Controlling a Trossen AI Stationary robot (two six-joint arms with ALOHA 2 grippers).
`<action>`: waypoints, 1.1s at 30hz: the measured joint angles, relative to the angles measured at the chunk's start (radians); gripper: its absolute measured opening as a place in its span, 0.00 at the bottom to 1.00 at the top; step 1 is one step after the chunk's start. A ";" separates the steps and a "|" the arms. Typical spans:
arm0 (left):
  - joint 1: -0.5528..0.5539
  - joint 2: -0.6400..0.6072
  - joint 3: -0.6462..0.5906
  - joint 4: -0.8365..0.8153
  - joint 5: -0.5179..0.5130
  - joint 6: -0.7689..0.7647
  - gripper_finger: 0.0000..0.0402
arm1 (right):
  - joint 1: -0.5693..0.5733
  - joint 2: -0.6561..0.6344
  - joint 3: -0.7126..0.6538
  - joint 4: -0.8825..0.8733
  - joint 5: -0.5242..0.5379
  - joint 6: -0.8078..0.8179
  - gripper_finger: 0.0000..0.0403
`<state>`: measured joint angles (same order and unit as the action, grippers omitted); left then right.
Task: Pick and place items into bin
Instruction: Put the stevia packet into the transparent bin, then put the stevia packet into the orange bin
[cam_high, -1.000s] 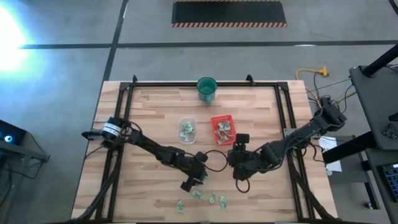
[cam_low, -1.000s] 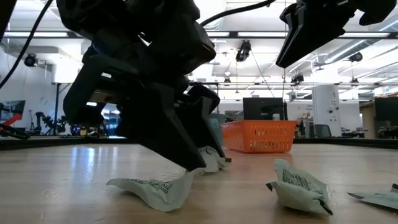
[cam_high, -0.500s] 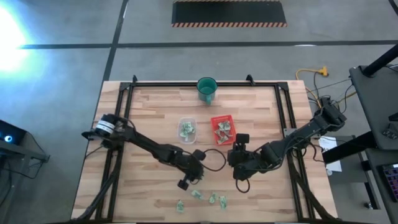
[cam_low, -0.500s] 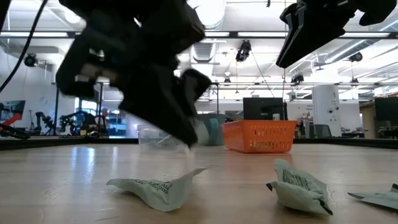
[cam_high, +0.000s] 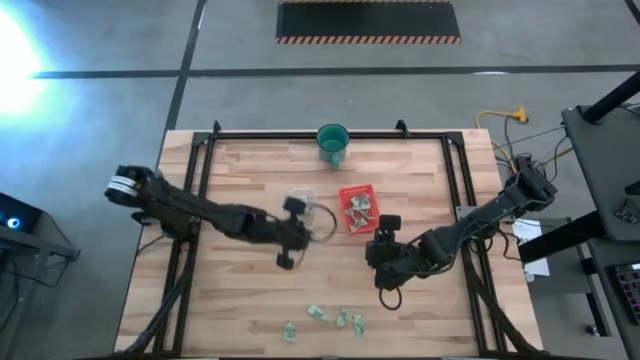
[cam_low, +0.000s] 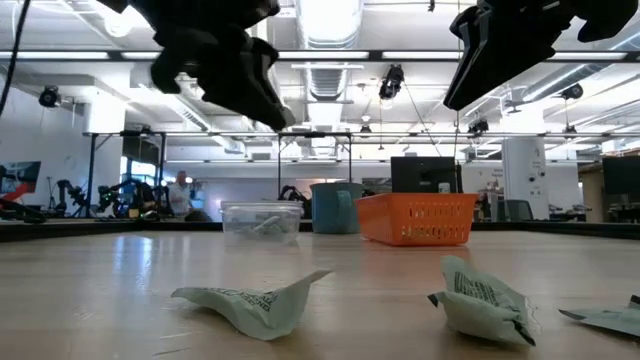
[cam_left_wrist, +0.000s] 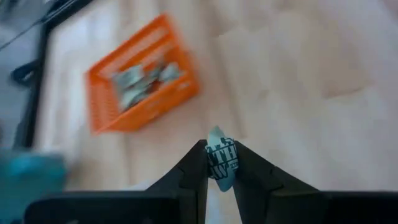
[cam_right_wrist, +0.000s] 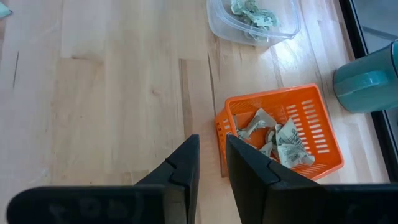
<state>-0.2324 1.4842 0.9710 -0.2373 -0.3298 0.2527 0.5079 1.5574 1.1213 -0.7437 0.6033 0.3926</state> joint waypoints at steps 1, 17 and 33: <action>0.023 -0.021 -0.014 -0.001 -0.002 0.000 0.11 | 0.000 0.000 0.000 0.001 0.000 0.000 0.17; 0.310 -0.058 -0.185 0.141 0.015 0.030 0.17 | 0.000 0.000 -0.005 0.002 0.001 -0.003 0.17; 0.313 -0.063 -0.173 0.156 0.123 -0.009 0.35 | 0.000 0.000 -0.019 0.054 -0.001 0.004 0.17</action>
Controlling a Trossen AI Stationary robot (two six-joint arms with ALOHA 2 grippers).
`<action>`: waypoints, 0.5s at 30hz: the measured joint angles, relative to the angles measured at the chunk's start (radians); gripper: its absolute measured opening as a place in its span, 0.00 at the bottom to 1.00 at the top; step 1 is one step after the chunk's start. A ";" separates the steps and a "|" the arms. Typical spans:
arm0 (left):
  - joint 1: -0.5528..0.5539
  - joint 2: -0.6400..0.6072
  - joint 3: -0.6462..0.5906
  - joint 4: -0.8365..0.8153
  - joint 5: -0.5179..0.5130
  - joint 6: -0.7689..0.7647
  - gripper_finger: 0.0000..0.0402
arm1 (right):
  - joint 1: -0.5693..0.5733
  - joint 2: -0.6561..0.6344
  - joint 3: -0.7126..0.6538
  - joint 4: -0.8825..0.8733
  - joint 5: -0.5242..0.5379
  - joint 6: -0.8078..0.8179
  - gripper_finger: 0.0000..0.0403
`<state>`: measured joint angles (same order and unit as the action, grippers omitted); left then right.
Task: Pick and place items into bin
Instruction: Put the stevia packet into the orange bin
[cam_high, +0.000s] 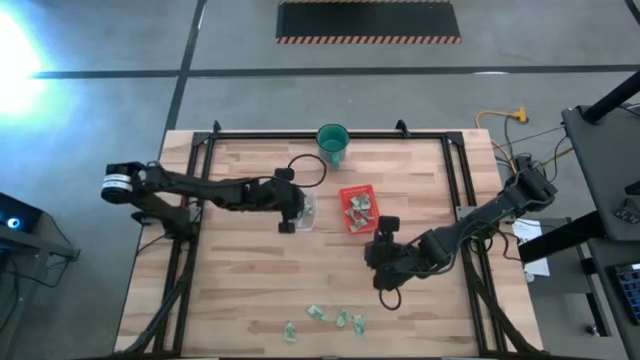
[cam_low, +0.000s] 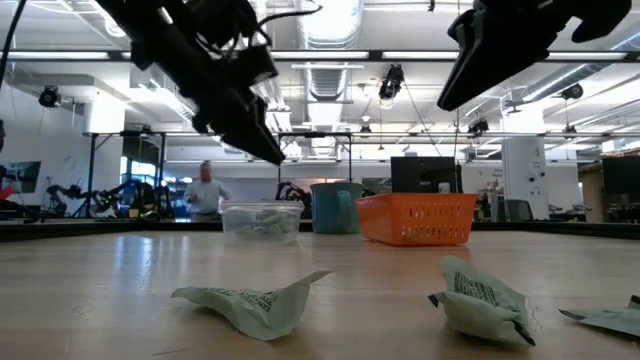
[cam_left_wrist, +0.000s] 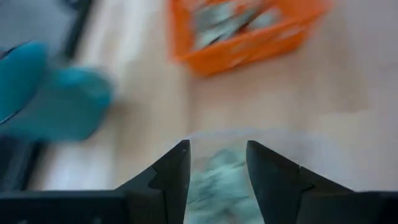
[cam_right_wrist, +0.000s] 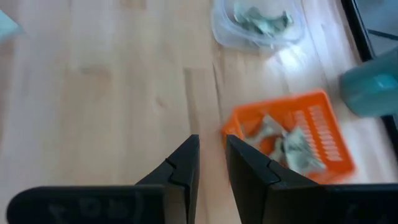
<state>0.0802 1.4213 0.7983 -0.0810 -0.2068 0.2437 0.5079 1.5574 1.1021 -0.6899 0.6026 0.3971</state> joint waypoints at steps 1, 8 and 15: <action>-0.007 -0.009 0.005 -0.007 0.050 -0.007 0.35 | 0.000 0.000 -0.008 0.032 -0.002 -0.001 0.17; -0.139 -0.051 -0.014 -0.068 0.146 -0.084 0.35 | 0.000 0.007 -0.092 0.270 -0.261 -0.036 0.17; -0.307 -0.049 -0.015 -0.051 0.115 -0.109 0.35 | 0.001 0.029 -0.165 0.570 -0.494 -0.124 0.17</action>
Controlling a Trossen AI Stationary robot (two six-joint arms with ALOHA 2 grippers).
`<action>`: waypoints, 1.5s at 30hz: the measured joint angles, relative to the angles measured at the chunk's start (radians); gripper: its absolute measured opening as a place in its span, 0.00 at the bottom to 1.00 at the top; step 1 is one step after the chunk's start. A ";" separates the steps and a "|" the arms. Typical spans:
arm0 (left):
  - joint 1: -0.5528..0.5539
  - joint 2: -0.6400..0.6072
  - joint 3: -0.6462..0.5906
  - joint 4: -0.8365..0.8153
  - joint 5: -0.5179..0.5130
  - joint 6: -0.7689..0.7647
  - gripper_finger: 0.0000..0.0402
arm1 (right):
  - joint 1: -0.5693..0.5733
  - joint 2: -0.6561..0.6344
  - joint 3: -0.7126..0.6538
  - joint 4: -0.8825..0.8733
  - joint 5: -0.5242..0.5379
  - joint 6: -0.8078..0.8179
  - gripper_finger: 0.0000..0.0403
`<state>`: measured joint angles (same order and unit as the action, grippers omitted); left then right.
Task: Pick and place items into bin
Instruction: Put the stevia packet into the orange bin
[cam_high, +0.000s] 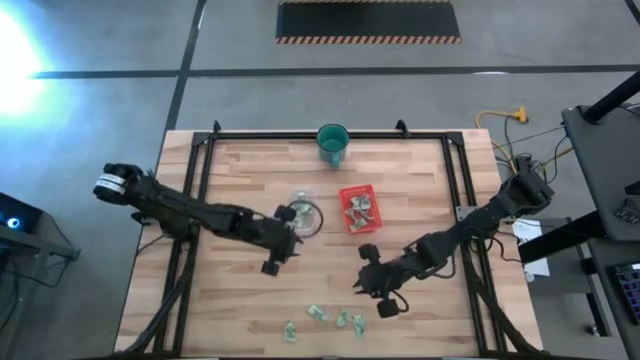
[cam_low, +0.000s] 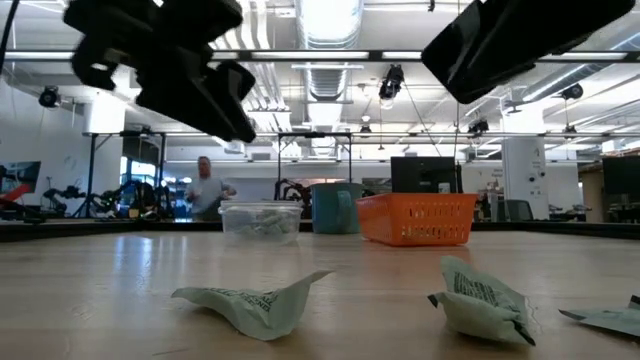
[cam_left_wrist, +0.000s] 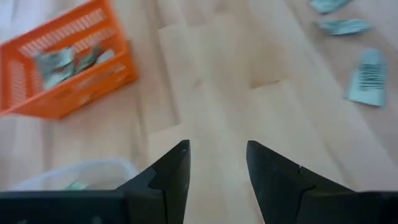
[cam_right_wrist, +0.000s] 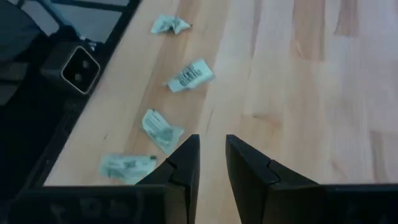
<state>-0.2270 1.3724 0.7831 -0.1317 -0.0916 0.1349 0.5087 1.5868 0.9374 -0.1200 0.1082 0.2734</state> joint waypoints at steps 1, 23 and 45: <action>-0.018 0.000 0.002 -0.001 -0.012 0.000 0.35 | 0.000 0.002 -0.007 0.026 -0.004 -0.010 0.17; -0.122 -0.042 0.002 -0.008 -0.056 -0.077 0.35 | 0.002 0.244 -0.010 0.274 -0.103 0.022 0.39; -0.135 -0.043 0.001 -0.010 -0.055 -0.081 0.35 | 0.001 0.348 -0.006 0.390 -0.159 0.038 0.44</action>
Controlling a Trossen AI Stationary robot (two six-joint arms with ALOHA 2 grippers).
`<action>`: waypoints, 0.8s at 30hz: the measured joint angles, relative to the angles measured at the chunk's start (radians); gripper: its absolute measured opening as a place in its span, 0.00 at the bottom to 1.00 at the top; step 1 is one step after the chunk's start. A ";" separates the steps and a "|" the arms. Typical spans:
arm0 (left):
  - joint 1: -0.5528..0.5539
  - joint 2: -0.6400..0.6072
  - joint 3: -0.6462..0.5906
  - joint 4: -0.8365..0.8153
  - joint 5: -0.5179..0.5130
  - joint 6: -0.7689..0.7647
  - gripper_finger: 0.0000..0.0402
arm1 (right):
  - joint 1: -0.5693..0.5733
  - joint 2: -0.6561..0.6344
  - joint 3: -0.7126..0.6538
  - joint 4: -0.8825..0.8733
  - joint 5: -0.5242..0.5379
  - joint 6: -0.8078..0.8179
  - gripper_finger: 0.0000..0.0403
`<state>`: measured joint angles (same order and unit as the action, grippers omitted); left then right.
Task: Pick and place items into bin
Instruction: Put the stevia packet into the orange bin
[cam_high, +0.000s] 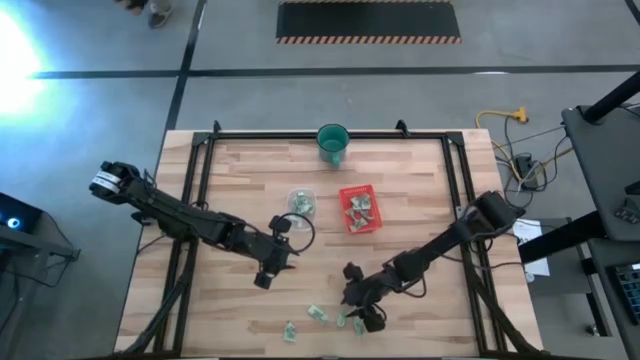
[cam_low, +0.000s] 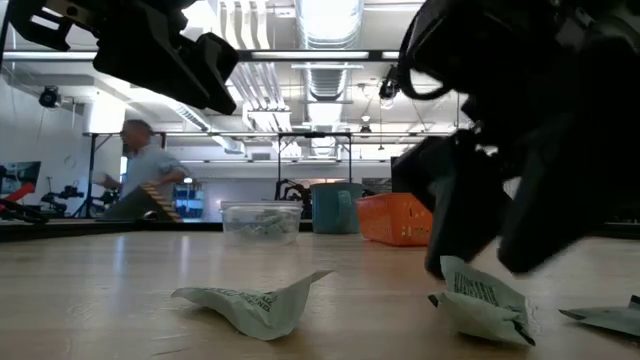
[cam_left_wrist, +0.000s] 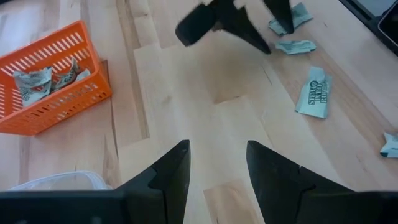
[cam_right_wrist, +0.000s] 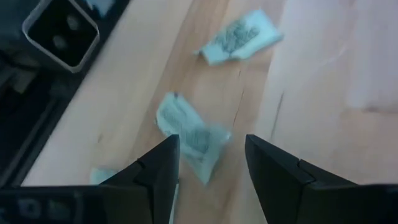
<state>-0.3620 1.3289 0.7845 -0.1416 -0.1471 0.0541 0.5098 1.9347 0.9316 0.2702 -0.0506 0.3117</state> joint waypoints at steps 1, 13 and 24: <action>0.000 0.000 0.000 0.001 0.000 0.000 0.35 | 0.000 0.010 0.006 -0.008 -0.011 0.002 0.44; -0.006 0.000 0.000 0.000 0.000 0.000 0.35 | -0.004 0.076 0.128 -0.146 -0.063 -0.031 0.40; -0.006 0.000 0.000 0.001 0.000 0.001 0.35 | -0.001 0.071 0.146 -0.220 -0.056 -0.077 0.21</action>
<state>-0.3676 1.3285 0.7841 -0.1407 -0.1467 0.0551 0.5091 2.0056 1.0779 0.0502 -0.1062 0.2349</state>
